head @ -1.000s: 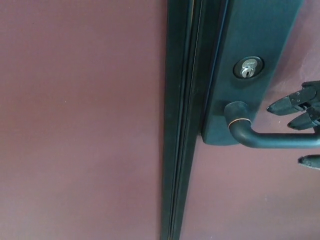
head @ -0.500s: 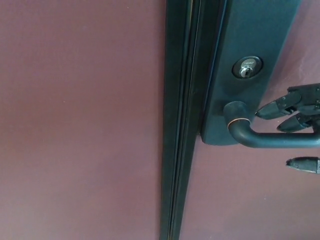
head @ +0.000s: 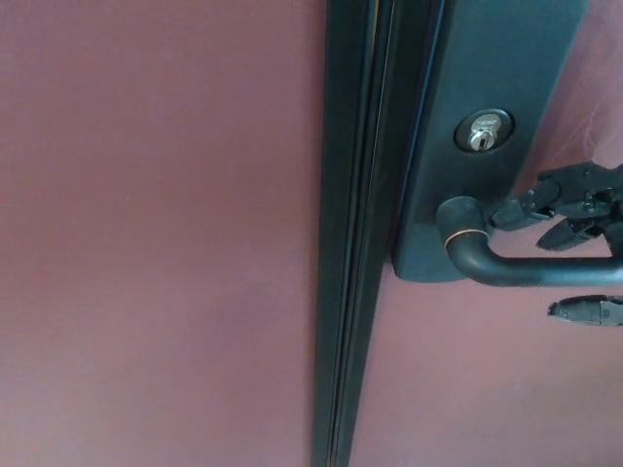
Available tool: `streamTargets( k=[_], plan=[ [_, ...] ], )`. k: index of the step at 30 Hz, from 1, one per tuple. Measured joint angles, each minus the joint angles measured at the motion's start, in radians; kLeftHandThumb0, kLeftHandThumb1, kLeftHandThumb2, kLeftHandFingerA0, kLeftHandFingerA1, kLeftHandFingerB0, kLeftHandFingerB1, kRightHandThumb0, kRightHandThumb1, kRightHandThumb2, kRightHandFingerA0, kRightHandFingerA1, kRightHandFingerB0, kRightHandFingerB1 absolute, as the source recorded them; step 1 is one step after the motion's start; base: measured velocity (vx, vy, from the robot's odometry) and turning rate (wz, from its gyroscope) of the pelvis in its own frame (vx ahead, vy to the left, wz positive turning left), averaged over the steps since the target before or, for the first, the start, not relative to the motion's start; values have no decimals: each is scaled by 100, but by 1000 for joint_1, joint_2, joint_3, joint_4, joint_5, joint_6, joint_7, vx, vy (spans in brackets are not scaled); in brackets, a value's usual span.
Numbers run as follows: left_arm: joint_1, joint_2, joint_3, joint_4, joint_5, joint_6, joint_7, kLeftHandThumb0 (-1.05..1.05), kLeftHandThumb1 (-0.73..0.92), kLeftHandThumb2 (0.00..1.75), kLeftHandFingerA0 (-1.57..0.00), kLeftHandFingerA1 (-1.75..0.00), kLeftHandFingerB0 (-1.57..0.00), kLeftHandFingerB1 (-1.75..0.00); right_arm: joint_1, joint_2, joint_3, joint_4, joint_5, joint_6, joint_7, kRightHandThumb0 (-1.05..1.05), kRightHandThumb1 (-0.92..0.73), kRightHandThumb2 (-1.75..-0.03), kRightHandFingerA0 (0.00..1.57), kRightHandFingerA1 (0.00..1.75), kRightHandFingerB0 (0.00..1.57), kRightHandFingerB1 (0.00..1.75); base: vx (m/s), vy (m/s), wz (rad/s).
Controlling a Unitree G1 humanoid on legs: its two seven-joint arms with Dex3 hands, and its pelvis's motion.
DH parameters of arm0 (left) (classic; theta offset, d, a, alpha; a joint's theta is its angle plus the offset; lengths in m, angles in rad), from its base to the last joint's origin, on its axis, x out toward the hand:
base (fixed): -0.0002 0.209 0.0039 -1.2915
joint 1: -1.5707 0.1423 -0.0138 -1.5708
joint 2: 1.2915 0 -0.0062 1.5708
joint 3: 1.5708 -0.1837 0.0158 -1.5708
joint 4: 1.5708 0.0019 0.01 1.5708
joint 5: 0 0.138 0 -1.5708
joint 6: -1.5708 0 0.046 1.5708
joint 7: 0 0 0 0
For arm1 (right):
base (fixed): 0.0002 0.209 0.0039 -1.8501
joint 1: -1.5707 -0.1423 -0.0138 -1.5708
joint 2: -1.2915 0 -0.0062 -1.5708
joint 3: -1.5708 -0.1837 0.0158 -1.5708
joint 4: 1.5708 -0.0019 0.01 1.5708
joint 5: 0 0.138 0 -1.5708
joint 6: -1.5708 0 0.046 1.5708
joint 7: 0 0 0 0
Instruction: The robot walks towards the door handle and put its right hand on it and twist the handle
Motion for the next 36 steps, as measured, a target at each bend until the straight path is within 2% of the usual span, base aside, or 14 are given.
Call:
streamTargets(
  k=[16, 25, 26, 29, 30, 36],
  plan=[
    [2, 0, 8, 1, 0, 2, -2, -35, 62, 59, -75, -50, -57, -43, -10, -9, 64, 10, -180, -23, 16, -46, -53, -56, 56, 42, 51, 38, 0, 0, 0],
    [1, 0, 9, 2, 1, 2, -3, -35, 62, 59, -74, -50, -57, -43, 5, -2, 114, -11, -294, -35, 20, -46, -54, -57, 63, 44, 51, 38, 0, 0, 0],
    [1, 0, 9, 2, 1, 3, -3, -35, 62, 59, -74, -50, -57, -43, 4, -1, 120, -11, -304, -35, 21, -51, -45, -74, 61, 55, 49, 49, 0, 0, 0],
    [0, 0, 10, 2, 1, 3, -3, -35, 62, 59, -74, -50, -57, -43, 5, 14, 134, -5, -326, -41, 27, -42, -45, -72, 76, 61, 56, 51, 0, 0, 0],
    [0, 0, 11, 2, 1, 3, -3, -35, 62, 59, -74, -50, -57, -43, 7, 21, 137, -3, -330, -43, 30, -16, -50, -55, 92, 59, 72, 46, 0, 0, 0],
    [1, 0, 13, 2, 1, 4, -3, -35, 62, 59, -74, -50, -57, -43, 11, 35, 118, -2, -336, -45, 52, -4, -51, -54, 91, 58, 79, 52, 0, 0, 0]
  ],
)
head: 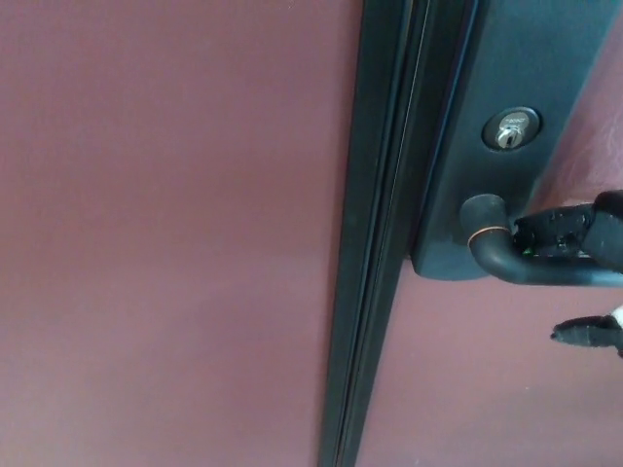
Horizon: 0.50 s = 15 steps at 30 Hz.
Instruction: The robot walks towards the door handle and put its right hand on it and twist the handle
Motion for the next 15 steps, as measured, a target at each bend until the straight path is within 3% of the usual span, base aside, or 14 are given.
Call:
streamTargets(
  k=[5, 15],
  plan=[
    [0, 0, -3, -1, 1, 0, 0, -35, 62, 59, -74, -50, -57, -43, 8, 10, -21, -1, 2, -2, 16, -3, -52, -54, 87, 57, 71, 50, 0, 0, 0],
    [-1, 0, -10, 0, 2, 0, 0, -35, 62, 59, -74, -50, -57, -43, 45, 44, -70, -10, 0, -18, 20, -1, -53, -54, 84, 55, 70, 50, 0, 0, 0]
  ],
)
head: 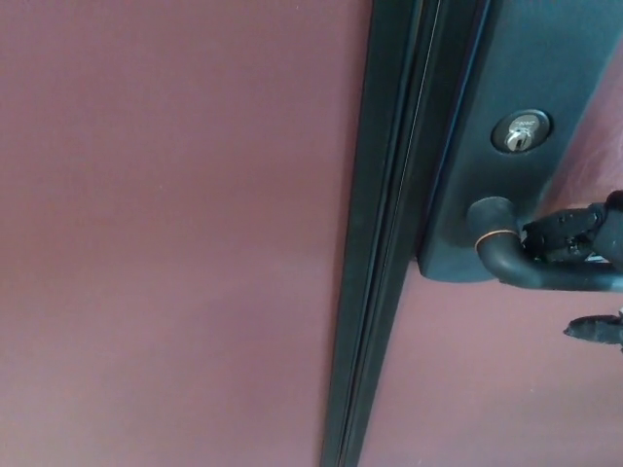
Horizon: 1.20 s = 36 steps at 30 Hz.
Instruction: The robot walks towards the door handle and put its right hand on it and twist the handle
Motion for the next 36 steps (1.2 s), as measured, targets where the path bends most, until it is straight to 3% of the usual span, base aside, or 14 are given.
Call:
streamTargets(
  k=[5, 6, 8, 9, 10, 11, 13, 14, 35, 36],
  plan=[
    [0, 0, -2, 0, 0, 0, 0, -35, 62, 59, -74, -50, -57, -43, 4, 12, -6, 1, -7, -6, 4, -1, -53, -54, 85, 56, 70, 50, 0, 0, 0],
    [0, 0, -2, 0, 0, 0, 0, -35, 62, 59, -74, -50, -58, -43, 4, 14, -7, 1, -8, -6, 5, -23, -52, -55, 54, 44, 41, 37, 0, 0, 0],
    [1, 0, -2, 1, 0, 0, 0, -35, 62, 59, -74, -50, -58, -43, 5, 15, -9, 2, -7, -8, 12, -23, -52, -55, 54, 44, 41, 37, 0, 0, 0],
    [0, 0, -2, 1, 0, 0, 0, -35, 62, 60, -74, -50, -58, -43, 5, 16, -11, 3, -7, -9, 16, -62, -41, -78, 0, 17, 9, 29, 0, 0, 0],
    [0, 0, -2, 1, 0, 0, 0, -35, 62, 60, -74, -50, -58, -43, 5, 17, -12, 3, -7, -9, 21, -62, -41, -78, 0, 17, 9, 29, 0, 0, 0],
    [1, 0, -2, 1, 0, 0, 0, -35, 62, 60, -74, -50, -59, -44, 3, 13, -17, 1, -5, -9, 32, -72, -53, -59, 0, 21, 12, 26, 0, 0, 0],
    [1, 0, -2, 1, 0, 0, 0, -35, 62, 60, -74, -50, -59, -44, 0, 10, -26, -3, 2, -7, 54, -72, -53, -59, 0, 21, 12, 26, 0, 0, 0],
    [0, 0, -2, 0, 0, 0, 0, -35, 62, 60, -74, -50, -59, -44, -1, 10, -33, -4, 5, -6, 64, -73, -44, -80, 4, 21, 11, 30, 0, 0, 0],
    [4, 1, -14, 1, 1, 0, -1, -35, 62, 60, -74, -50, -60, -44, 26, 26, -312, -99, 79, 5, 142, -71, -44, -77, 5, 27, 11, 30, 0, 0, 0],
    [4, 1, -14, 1, 1, 0, -1, -35, 62, 60, -74, -50, -61, -45, 26, 26, -317, -101, 82, 5, 144, -67, -51, -57, 9, 26, 11, 24, 0, 0, 0]
  ],
)
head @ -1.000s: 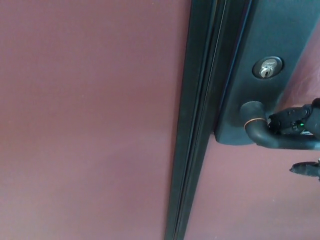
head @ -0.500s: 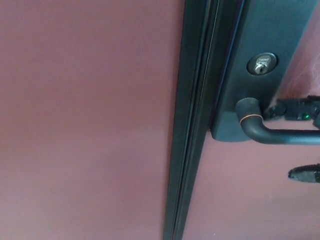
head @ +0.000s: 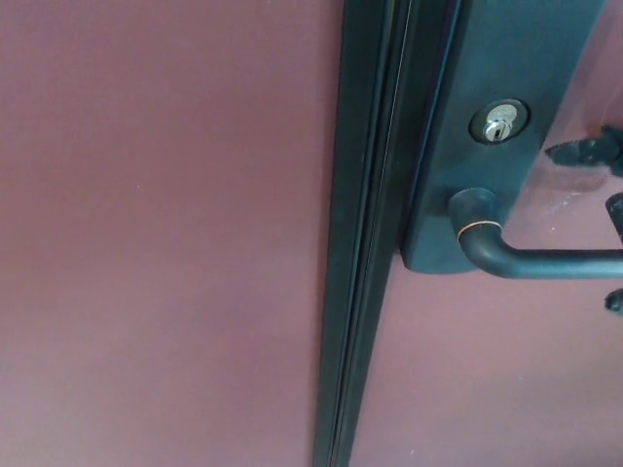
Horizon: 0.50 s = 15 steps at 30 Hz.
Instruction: The robot walks towards the door handle and put its right hand on it and twist the handle
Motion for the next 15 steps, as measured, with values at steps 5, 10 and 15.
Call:
streamTargets(
  k=[5, 10, 15],
  plan=[
    [1, 0, 0, 0, 0, 0, -1, -35, 62, 60, -74, -50, -61, -45, 8, 0, -61, -3, 19, -6, 10, -66, -51, -56, 9, 27, 10, 24, 0, 0, 0],
    [2, 1, 1, 0, 0, -1, -1, -35, 62, 60, -74, -50, -60, -44, 38, 1, -216, -8, 62, -28, 26, -69, -43, -77, 4, 32, 10, 25, 0, 0, 0],
    [-3, 1, 0, -1, 0, -1, -1, -35, 62, 60, -74, -50, -60, -44, 80, 6, -393, -25, 109, -44, 52, -73, -44, -64, 8, 27, 11, 22, 0, 0, 0]
  ],
)
